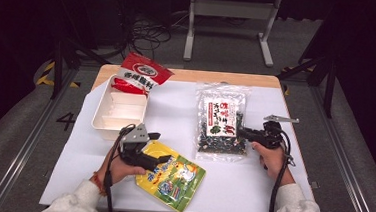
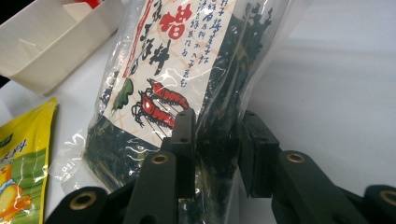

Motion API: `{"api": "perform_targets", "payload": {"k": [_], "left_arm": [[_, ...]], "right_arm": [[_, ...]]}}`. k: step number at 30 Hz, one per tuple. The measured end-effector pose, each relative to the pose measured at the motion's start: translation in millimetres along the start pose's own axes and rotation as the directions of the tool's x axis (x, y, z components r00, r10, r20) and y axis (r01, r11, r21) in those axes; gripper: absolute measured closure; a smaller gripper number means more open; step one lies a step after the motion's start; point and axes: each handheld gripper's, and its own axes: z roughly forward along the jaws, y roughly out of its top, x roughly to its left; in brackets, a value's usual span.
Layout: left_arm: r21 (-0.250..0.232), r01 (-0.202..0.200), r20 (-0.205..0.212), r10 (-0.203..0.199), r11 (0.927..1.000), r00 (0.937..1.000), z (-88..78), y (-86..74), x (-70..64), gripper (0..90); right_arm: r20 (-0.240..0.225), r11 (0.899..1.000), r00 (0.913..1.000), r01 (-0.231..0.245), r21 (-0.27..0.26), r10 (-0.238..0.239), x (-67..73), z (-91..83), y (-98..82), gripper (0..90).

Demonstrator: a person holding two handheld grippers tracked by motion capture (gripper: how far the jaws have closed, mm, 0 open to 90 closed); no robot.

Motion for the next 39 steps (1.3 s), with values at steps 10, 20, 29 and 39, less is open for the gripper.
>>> {"api": "perform_targets", "payload": {"k": [10,20,29,39], "left_arm": [[0.017,0.081,0.011,-0.081,0.9966,0.9967,61.5,37.0,27.3,12.0],[0.014,0.171,0.043,-0.171,0.9852,0.9843,106.0,52.4,42.2,15.0],[-0.033,0.161,0.081,-0.158,0.9864,0.9841,114.5,63.3,36.9,26.8],[-0.104,0.139,0.138,-0.124,0.9848,0.9826,105.3,71.2,35.4,55.6]], "right_arm": [[0.000,0.992,0.9938,0.111,-0.054,-0.111,10.3,-11.0,-6.0,70.4],[-0.011,0.970,0.9744,0.222,-0.095,-0.224,21.3,-14.6,-8.3,70.2],[-0.015,0.960,0.9656,0.256,-0.110,-0.260,27.2,-14.4,-8.6,69.1],[0.004,0.956,0.9646,0.262,-0.136,-0.264,29.4,-18.1,-8.0,69.7]]}}
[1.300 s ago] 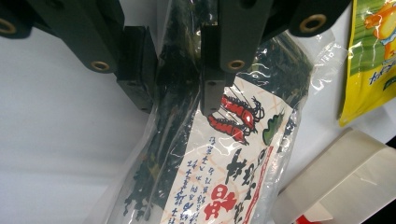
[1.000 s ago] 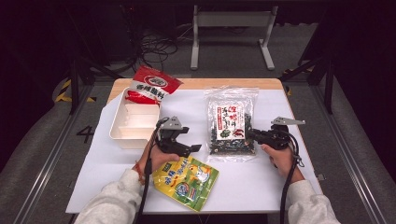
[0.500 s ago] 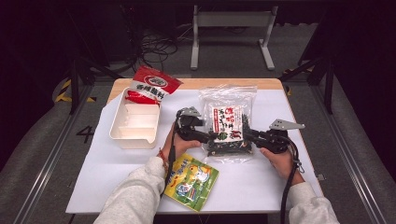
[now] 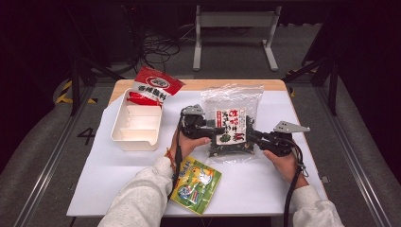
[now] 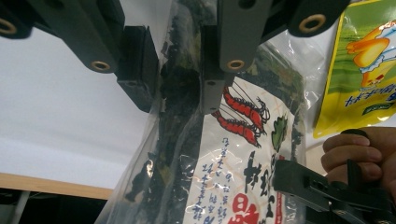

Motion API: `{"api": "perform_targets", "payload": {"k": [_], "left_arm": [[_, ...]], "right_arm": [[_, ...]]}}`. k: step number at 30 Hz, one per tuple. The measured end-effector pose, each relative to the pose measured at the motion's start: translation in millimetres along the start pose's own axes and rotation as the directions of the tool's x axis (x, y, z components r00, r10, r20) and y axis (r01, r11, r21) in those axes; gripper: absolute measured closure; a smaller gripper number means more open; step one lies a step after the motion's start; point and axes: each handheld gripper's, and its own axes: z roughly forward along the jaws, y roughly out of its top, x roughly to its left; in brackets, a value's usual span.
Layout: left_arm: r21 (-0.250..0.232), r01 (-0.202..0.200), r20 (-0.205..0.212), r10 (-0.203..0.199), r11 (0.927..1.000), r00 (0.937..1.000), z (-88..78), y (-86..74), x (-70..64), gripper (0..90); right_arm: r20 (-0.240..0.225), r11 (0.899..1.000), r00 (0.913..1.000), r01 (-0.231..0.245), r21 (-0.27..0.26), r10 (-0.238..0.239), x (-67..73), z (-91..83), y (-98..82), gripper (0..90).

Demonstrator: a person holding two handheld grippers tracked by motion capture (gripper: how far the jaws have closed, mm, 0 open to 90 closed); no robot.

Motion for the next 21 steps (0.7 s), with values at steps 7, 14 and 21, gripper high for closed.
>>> {"api": "perform_targets", "payload": {"k": [7,14,21], "left_arm": [[-0.048,-0.068,0.083,0.072,0.9965,0.9940,-10.1,2.4,-8.0,76.1],[-0.064,-0.096,0.056,0.100,0.9933,0.9934,-13.3,4.8,-13.3,70.4],[-0.078,-0.131,0.059,0.136,0.9883,0.9890,-14.8,5.9,-20.6,77.8]], "right_arm": [[0.009,1.000,1.0000,0.001,-0.025,-0.001,0.4,-2.4,2.3,69.4],[0.022,0.999,0.9996,0.019,-0.044,-0.018,4.7,-5.6,7.2,70.2],[0.028,0.998,0.9994,0.020,-0.057,-0.018,6.3,-5.4,8.5,67.7]]}}
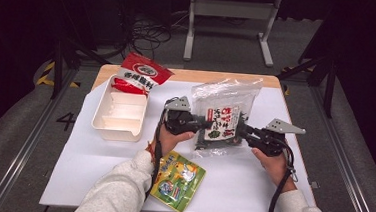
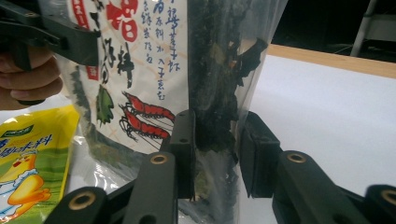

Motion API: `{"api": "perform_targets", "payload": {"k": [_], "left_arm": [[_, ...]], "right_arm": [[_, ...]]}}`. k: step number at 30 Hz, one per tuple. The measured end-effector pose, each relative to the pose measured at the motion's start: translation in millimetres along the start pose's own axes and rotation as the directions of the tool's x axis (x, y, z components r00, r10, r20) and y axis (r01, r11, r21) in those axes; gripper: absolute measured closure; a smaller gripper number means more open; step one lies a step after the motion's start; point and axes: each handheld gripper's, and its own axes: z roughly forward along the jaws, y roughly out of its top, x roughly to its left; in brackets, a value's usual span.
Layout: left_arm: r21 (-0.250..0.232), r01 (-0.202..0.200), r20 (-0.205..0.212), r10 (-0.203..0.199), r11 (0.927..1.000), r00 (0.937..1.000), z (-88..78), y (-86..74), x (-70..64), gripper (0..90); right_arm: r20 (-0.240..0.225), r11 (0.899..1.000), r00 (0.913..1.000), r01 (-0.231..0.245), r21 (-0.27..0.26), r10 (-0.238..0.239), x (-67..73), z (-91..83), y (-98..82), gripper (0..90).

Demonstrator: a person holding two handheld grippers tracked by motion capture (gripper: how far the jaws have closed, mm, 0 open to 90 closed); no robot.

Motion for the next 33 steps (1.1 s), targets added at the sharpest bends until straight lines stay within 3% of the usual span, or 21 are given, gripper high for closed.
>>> {"api": "perform_targets", "payload": {"k": [3,6,8,10,14,16,20,21,23,25,28,30,33], "left_arm": [[-0.011,-0.006,-0.001,0.006,0.9999,1.0000,-1.4,1.0,-2.1,78.9],[-0.023,-0.014,0.010,0.014,0.9996,0.9999,-8.2,1.4,-2.0,79.4],[-0.018,-0.031,-0.023,0.030,0.9994,0.9993,-11.8,2.6,-3.9,79.5],[-0.022,-0.040,-0.024,0.040,0.9990,0.9989,-16.4,3.6,-4.0,79.6],[-0.032,-0.064,-0.059,0.062,0.9975,0.9963,-30.3,9.3,-4.7,79.6],[-0.032,-0.073,-0.067,0.071,0.9968,0.9952,-34.6,11.2,-4.3,79.6],[-0.042,-0.102,-0.118,0.096,0.9939,0.9884,-62.8,18.5,-1.5,79.6],[-0.042,-0.102,-0.118,0.096,0.9939,0.9884,-62.8,18.5,-1.5,79.6],[-0.039,-0.120,-0.153,0.113,0.9920,0.9817,-83.6,21.6,0.6,79.6],[-0.041,-0.119,-0.164,0.111,0.9921,0.9802,-91.3,22.3,1.6,79.6],[-0.052,-0.131,-0.225,0.116,0.9900,0.9674,-122.5,25.9,7.4,79.5],[-0.052,-0.133,-0.248,0.116,0.9898,0.9617,-136.6,26.9,10.2,79.5],[-0.055,-0.146,-0.292,0.123,0.9878,0.9485,-159.7,28.3,13.7,79.5]], "right_arm": [[0.000,1.000,1.0000,-0.006,-0.010,0.006,-0.3,-0.3,0.5,65.1],[0.011,1.000,0.9999,-0.004,-0.020,0.004,2.5,-2.8,4.2,53.5],[0.031,1.000,0.9995,-0.006,-0.025,0.007,3.5,-3.7,5.6,51.3],[0.046,1.000,0.9988,-0.017,-0.025,0.018,2.7,-4.9,6.8,42.1],[0.051,0.999,0.9978,-0.041,-0.025,0.042,0.5,-8.6,7.5,36.3],[0.052,0.999,0.9977,-0.041,-0.023,0.042,0.4,-9.1,7.6,35.5],[0.054,1.000,0.9981,-0.031,0.005,0.030,3.4,-12.3,6.5,32.4],[0.054,1.000,0.9981,-0.031,0.005,0.030,3.4,-12.3,6.5,32.4],[0.059,1.000,0.9982,-0.002,0.026,0.000,8.4,-17.0,5.9,31.3],[0.064,0.999,0.9979,0.011,0.034,-0.013,9.8,-18.6,5.8,31.2],[0.060,0.999,0.9980,0.018,0.042,-0.021,12.3,-23.2,3.5,31.0],[0.060,0.998,0.9979,0.021,0.054,-0.025,13.1,-24.1,1.2,31.0],[0.056,0.998,0.9979,0.026,0.065,-0.030,14.3,-24.3,-1.3,31.0]]}}
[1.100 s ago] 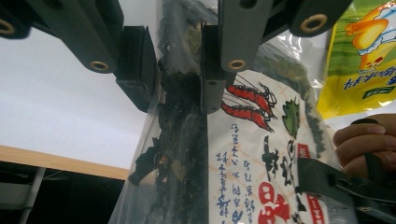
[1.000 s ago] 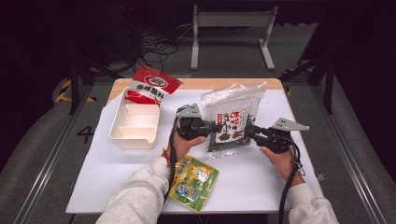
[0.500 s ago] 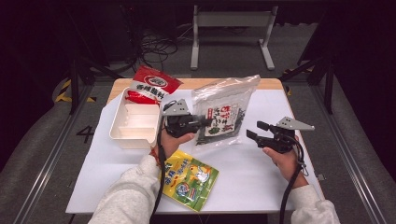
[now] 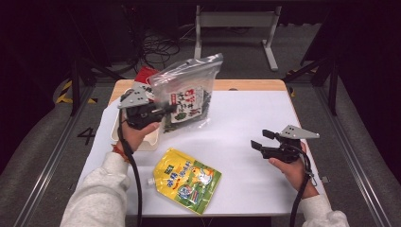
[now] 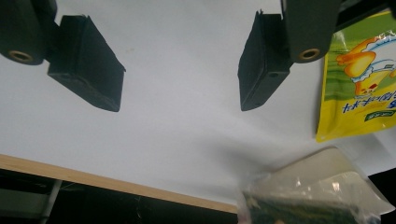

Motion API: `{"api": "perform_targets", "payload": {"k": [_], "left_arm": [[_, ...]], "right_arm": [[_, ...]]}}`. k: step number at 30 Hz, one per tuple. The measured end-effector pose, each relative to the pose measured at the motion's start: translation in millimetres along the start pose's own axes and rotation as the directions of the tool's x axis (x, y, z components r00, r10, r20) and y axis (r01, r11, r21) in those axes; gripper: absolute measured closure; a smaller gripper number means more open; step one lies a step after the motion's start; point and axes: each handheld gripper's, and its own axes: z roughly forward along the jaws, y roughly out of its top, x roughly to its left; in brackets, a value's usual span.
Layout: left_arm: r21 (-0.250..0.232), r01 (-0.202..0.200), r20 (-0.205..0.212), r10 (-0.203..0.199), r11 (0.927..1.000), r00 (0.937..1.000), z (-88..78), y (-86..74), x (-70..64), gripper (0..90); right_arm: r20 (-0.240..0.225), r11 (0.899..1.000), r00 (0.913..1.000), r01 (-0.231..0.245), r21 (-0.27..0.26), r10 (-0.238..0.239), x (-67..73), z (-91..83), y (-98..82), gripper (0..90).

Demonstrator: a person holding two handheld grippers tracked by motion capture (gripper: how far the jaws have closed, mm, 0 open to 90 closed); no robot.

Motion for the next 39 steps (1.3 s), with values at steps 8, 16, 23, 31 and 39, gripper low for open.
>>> {"api": "perform_targets", "payload": {"k": [8,16,23,31,39], "left_arm": [[-0.014,-0.006,-0.113,0.004,0.9999,0.9936,-45.7,-2.6,24.5,79.4],[0.013,-0.015,-0.197,0.018,0.9998,0.9802,-66.0,-14.2,46.6,79.4],[0.042,-0.010,-0.237,0.020,0.9991,0.9712,-70.0,-21.8,59.8,79.4],[0.068,-0.015,-0.256,0.032,0.9976,0.9662,-63.4,-31.6,71.9,79.3],[0.065,-0.041,-0.256,0.057,0.9970,0.9651,-72.3,-31.0,72.3,79.2]], "right_arm": [[-0.061,1.000,0.9981,-0.012,-0.009,0.011,5.2,-3.2,-1.8,29.7],[-0.069,1.000,0.9976,-0.004,-0.005,0.004,13.3,-11.4,-6.1,29.3],[-0.090,1.000,0.9958,-0.018,0.008,0.019,20.9,-17.2,-11.4,29.2],[-0.074,0.999,0.9972,0.010,0.041,-0.006,28.9,-20.0,-18.6,28.7],[-0.075,0.998,0.9972,0.012,0.062,-0.007,30.8,-20.8,-24.7,27.9]]}}
